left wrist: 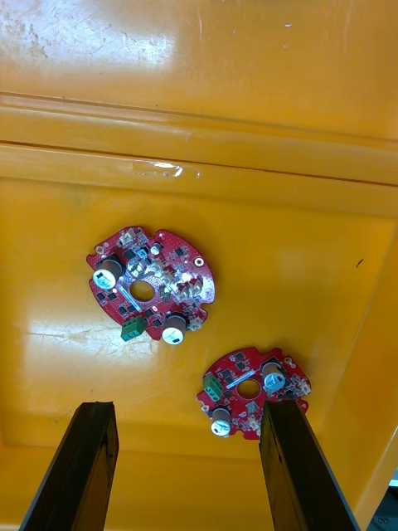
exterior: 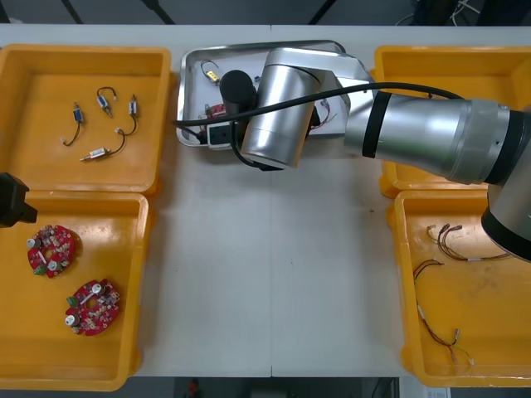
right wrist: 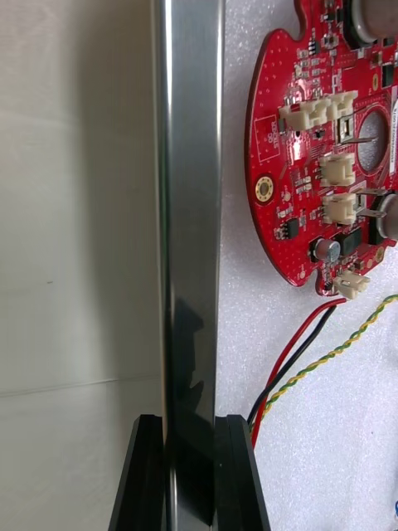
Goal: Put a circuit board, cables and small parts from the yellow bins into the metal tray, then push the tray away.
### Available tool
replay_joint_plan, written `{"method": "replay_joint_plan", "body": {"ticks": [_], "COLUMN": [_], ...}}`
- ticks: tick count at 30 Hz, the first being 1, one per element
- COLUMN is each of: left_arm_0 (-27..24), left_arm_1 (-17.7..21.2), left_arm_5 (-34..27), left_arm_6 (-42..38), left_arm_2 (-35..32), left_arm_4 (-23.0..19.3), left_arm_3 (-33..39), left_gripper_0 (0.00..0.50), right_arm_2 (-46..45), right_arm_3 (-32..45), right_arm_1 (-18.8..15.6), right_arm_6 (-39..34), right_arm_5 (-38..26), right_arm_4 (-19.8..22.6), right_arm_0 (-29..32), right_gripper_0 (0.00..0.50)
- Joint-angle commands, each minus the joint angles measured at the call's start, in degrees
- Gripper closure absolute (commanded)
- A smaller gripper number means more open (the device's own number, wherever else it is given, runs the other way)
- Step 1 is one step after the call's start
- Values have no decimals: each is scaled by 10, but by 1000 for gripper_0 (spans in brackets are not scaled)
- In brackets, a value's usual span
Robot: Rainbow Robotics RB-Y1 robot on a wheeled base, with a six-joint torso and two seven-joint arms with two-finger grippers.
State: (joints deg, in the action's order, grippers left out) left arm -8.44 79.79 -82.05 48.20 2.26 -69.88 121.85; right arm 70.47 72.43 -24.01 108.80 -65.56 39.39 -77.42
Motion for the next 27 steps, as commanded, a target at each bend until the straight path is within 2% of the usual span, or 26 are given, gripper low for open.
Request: {"method": "replay_joint_plan", "body": {"ticks": [1,27], "left_arm_0": [9,9], "left_arm_1": [28,28], "left_arm_5": [3,3], "left_arm_6": [-3,-3], "left_arm_2": [-16,-16], "left_arm_4": [1,1], "left_arm_3": [5,5], "left_gripper_0": [0,0], "right_arm_2": [25,27], "right_arm_3": [-22,-121], "right_arm_1": [13,27], "right_arm_6": [13,13], "right_arm_5": [32,116], "right_arm_4": [4,5], "right_arm_0": [-49,-69], "right_gripper_0": [500,500]}}
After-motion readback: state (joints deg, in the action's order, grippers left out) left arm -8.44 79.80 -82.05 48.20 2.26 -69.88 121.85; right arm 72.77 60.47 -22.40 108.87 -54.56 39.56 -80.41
